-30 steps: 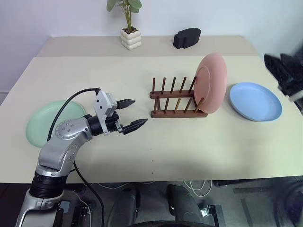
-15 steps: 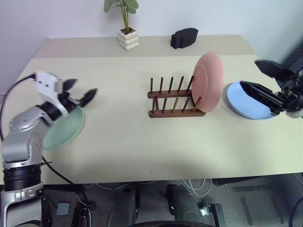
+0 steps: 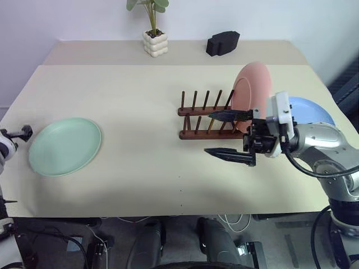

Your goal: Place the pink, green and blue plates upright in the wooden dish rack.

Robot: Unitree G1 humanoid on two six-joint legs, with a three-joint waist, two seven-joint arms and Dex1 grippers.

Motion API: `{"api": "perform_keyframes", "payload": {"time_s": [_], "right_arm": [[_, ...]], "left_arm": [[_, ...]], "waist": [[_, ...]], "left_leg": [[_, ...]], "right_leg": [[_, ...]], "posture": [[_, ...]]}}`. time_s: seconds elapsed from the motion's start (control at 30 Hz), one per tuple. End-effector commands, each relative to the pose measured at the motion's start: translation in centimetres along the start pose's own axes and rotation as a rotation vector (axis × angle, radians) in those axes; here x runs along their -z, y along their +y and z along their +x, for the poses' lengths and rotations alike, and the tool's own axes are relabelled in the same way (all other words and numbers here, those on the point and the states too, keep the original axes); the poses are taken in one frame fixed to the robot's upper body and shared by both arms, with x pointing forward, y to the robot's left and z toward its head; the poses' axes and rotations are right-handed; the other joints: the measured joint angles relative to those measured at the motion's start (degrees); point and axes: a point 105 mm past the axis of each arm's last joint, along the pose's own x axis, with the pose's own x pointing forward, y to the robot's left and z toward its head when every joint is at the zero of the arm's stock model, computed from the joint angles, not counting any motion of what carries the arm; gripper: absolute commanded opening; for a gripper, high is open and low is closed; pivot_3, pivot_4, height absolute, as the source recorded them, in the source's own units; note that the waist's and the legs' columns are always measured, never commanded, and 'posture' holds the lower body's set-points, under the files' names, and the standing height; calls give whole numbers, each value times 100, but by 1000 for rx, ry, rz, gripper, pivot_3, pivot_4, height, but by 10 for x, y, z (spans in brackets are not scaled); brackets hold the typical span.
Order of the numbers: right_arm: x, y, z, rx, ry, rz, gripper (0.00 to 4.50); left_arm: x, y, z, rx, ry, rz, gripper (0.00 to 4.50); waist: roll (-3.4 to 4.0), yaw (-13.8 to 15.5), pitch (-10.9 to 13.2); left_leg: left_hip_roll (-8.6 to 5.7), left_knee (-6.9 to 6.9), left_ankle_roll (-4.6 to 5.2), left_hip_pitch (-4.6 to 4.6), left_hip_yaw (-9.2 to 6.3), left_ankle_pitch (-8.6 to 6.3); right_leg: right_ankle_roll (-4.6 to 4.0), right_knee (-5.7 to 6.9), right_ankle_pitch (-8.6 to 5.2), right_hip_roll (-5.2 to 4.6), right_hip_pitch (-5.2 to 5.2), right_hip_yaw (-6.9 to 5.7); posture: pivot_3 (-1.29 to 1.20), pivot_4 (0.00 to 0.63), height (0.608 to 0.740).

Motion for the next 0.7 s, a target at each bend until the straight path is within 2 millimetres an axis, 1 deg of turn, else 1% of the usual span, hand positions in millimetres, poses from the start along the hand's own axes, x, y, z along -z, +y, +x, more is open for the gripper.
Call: {"api": "perform_keyframes", "payload": {"time_s": [0.03,0.17,0.27,0.37,0.5,0.6,0.7], "right_arm": [[-3,-2,1,-1,-17,-35,4306],[-1,0,3,-5,-26,-22,4306],[1,-1,2,4,-23,-20,4362],[4,-1,0,16,-17,-17,4362],[6,-1,-1,31,-14,-20,4362],[7,-2,-1,41,-13,-25,4362],[8,-9,0,84,-7,-59,4362]], "left_arm": [[-1,-12,-9,64,8,-25,4500],[18,-25,-9,116,77,-53,4500],[24,-25,-8,97,90,-63,3633],[23,-19,-6,48,70,-100,2094],[19,-23,-4,48,52,-96,26],[5,-37,-4,98,-7,-82,26],[-36,-74,-13,232,-197,-83,26]], "waist": [[-1,3,-1],[-2,-7,-2],[-2,-7,-2],[-2,-7,-2],[2,21,-4],[2,12,-6],[0,44,-7]], "left_leg": [[0,1,-2,0,-3,1],[4,0,-8,1,-8,3],[4,-1,-10,1,-10,3],[4,-1,-10,1,-9,3],[4,-2,-12,1,-10,3],[3,-1,-16,2,-9,6],[3,-1,-16,0,-10,7]], "right_leg": [[-4,0,2,-3,0,-2],[-15,0,8,-17,0,-7],[-18,1,8,-18,-2,-8],[-18,1,8,-21,-3,-7],[-21,1,7,-24,-2,-10],[-41,1,2,-25,1,-12],[-41,1,3,-25,1,-13]], "posture": [[0,150,733],[0,150,733],[0,150,733],[0,150,733],[0,150,733],[0,150,733],[0,150,733]]}}
